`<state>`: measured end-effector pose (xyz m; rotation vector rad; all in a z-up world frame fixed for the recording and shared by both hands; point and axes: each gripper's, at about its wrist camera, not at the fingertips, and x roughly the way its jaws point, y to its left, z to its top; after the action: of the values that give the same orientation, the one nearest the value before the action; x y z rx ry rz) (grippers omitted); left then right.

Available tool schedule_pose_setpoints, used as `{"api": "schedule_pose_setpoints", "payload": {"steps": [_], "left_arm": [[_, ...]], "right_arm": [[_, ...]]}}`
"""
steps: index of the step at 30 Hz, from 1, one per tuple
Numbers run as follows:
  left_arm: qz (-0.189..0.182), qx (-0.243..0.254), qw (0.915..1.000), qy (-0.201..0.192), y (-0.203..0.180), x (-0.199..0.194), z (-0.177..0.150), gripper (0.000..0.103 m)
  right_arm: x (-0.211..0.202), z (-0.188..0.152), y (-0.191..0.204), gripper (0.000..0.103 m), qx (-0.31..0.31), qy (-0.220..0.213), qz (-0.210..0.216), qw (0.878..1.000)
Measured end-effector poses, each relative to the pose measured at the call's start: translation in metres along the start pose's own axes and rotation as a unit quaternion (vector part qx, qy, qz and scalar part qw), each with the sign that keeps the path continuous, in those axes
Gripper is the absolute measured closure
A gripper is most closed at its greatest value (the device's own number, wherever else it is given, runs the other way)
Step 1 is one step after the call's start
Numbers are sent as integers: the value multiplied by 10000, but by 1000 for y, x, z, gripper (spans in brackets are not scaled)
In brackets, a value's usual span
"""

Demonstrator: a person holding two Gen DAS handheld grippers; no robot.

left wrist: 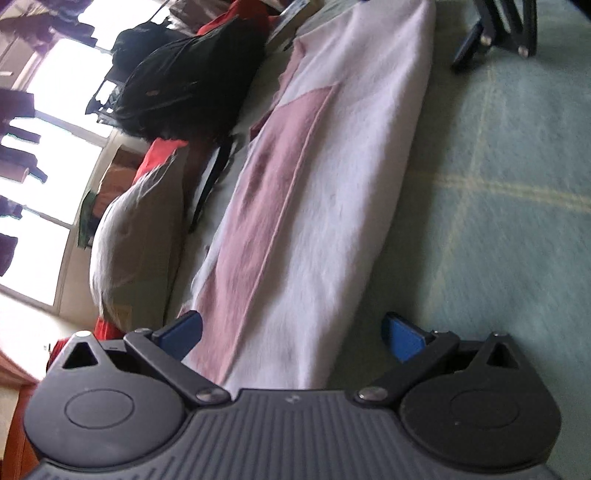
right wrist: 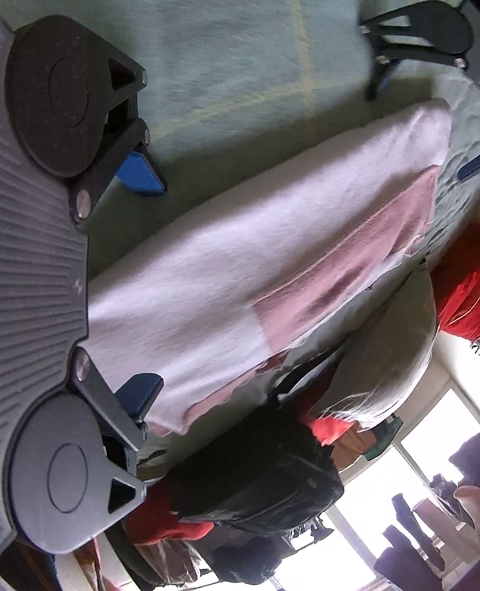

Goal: Fold clothes

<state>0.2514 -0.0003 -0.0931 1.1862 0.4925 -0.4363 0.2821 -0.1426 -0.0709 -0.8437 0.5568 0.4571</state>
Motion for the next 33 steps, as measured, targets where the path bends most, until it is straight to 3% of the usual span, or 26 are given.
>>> {"api": "schedule_pose_setpoints", "payload": {"steps": [9, 12, 17, 21, 27, 29, 33], "left_arm": [[84, 143, 9993, -349, 2, 29, 37, 0], [142, 217, 9989, -390, 5, 25, 28, 0], [519, 647, 9966, 30, 12, 27, -10, 0], [793, 950, 9918, 321, 11, 35, -18, 1], [1261, 1809, 9754, 17, -23, 41, 3, 2], [1290, 1994, 9714, -89, -31, 40, 5, 7], [989, 1754, 9795, -86, -38, 38, 1, 41]], "right_arm": [[20, 28, 22, 0, -478, -263, -149, 9984], [20, 23, 19, 0, -663, -220, -246, 9972], [21, -7, -6, 0, -829, 168, -664, 9942], [24, -18, -22, 0, -790, 386, -802, 9929], [37, -7, 9, 0, -1374, 298, -1210, 9826], [38, -7, 15, 4, -1418, 265, -1246, 9817], [38, -10, 21, 16, -1325, 200, -1227, 9834]]}}
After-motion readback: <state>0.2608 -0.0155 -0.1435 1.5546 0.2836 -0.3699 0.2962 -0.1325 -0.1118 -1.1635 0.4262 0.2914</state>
